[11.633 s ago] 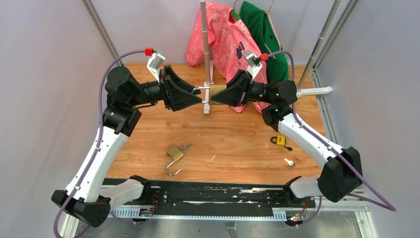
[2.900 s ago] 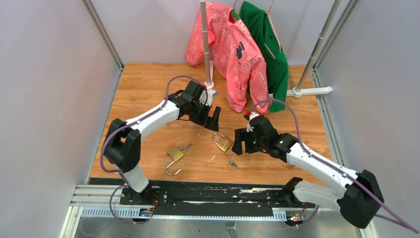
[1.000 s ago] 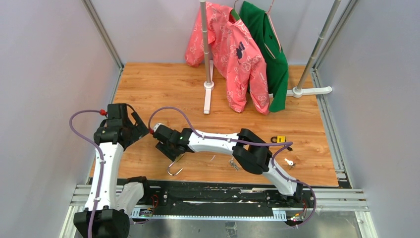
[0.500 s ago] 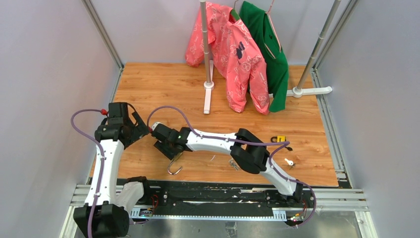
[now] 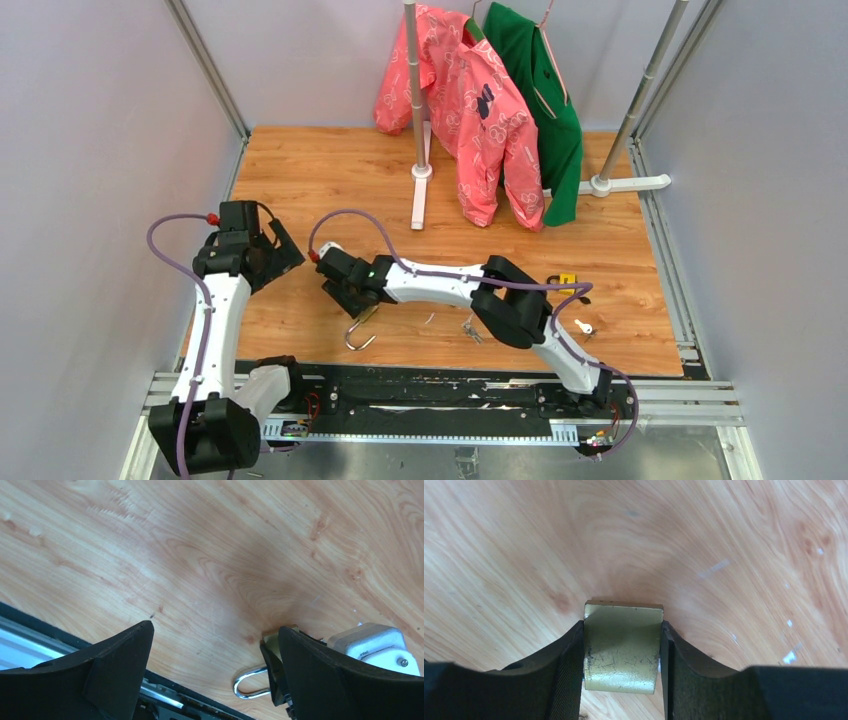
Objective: Lock with the key
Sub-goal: Pick up the lock from the center of the board, then lock the lock.
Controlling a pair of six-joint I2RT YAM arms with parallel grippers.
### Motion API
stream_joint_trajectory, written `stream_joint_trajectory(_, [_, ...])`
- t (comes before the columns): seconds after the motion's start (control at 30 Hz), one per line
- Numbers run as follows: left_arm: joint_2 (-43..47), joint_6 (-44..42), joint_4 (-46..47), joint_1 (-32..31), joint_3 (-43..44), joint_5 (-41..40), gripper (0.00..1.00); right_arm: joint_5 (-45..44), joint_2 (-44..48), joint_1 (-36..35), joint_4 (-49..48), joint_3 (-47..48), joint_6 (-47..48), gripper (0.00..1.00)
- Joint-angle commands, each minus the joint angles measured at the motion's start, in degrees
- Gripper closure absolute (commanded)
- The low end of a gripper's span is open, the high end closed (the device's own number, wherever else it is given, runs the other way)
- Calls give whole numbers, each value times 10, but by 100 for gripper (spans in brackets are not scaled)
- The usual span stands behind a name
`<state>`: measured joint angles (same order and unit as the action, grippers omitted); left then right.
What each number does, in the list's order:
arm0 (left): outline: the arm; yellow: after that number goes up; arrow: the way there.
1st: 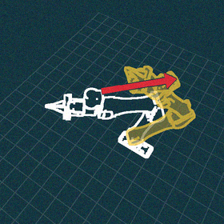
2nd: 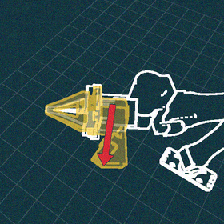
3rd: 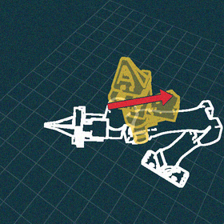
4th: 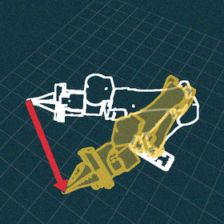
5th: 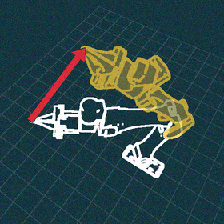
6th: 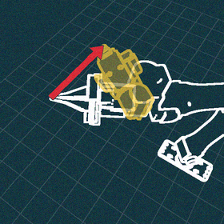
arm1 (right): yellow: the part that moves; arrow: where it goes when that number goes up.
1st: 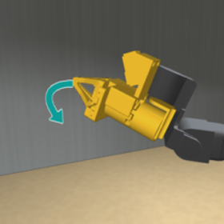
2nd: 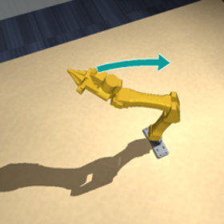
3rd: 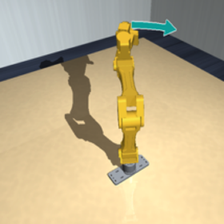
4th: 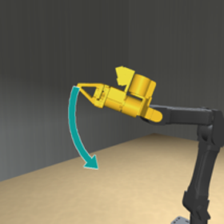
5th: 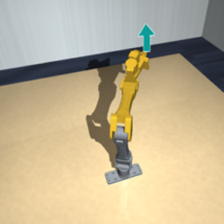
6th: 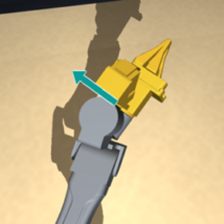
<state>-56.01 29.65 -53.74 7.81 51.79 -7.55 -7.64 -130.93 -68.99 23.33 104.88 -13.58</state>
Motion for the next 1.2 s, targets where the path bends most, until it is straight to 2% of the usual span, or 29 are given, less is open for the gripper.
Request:
stream_joint_trajectory(0.0, [11,-27,64,5,7,61,0,-24,57,40,30,-62,-38,96])
stream_joint_trajectory(0.2, [29,-91,115,5,-15,202,0,6,104,87,28,-104,-69,100])
stream_joint_trajectory(0.4, [57,-115,127,-4,-67,291,1,77,120,125,23,-117,-115,100])
stream_joint_trajectory(0.53, [51,-111,135,-66,-59,287,1,106,132,136,15,-112,-125,100])
stream_joint_trajectory(0.63, [23,-109,134,-93,-64,322,3,117,140,145,14,-100,-130,100])
stream_joint_trajectory(0.73, [8,-107,133,-120,-70,315,3,130,149,157,14,-97,-138,100])
stream_joint_trajectory(0.97, [45,-118,133,-134,-67,349,1,166,162,182,3,-88,-168,100])
stream_joint_trajectory(1.17, [16,-82,137,-146,-79,331,0,181,168,188,-6,-65,-189,100])
